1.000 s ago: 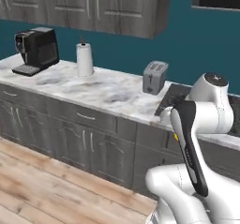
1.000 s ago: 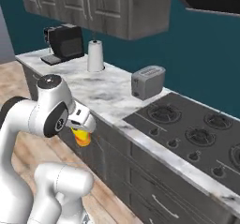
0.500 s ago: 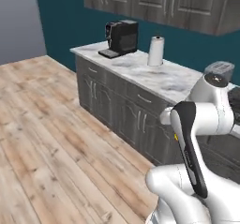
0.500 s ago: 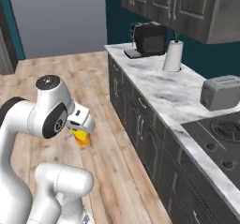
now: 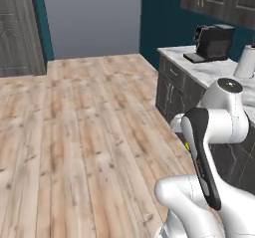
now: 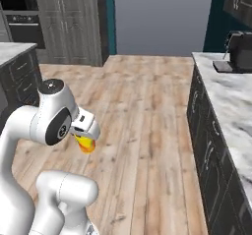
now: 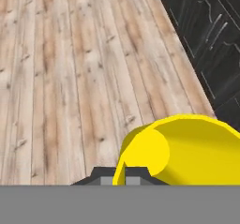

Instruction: Pick the cup and bowl from the counter and place them on the counter next to the sink.

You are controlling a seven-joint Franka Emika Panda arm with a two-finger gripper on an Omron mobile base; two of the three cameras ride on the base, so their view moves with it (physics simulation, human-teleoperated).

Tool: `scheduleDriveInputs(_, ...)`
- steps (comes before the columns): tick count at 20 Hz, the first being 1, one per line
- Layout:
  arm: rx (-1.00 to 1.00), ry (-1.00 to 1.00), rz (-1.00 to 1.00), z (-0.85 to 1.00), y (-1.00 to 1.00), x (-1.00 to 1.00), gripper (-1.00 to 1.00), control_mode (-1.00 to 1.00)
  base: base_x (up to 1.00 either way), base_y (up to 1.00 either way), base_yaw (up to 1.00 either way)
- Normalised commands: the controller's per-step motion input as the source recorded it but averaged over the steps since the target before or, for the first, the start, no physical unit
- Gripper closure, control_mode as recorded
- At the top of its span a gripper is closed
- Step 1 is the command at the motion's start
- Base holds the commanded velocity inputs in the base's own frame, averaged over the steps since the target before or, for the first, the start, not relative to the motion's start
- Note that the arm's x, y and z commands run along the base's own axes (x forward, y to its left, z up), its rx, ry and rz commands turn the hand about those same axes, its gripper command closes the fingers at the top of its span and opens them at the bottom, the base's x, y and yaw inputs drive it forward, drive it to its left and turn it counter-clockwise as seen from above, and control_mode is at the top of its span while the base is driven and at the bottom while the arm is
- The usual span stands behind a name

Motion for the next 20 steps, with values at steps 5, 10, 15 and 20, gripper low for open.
scheduleDriveInputs(5,0.00,0.00,0.00,0.00,0.00,0.00,1.00,1.00,-0.06,0.00,0.72)
scheduleDriveInputs(10,0.00,0.00,0.00,0.00,0.00,0.00,1.00,1.00,0.00,0.00,0.73)
scheduleDriveInputs(15,0.00,0.00,0.00,0.00,0.00,0.00,1.00,1.00,0.00,0.00,0.75)
scheduleDriveInputs(20,0.00,0.00,0.00,0.00,0.00,0.00,1.00,1.00,0.00,0.00,0.77)
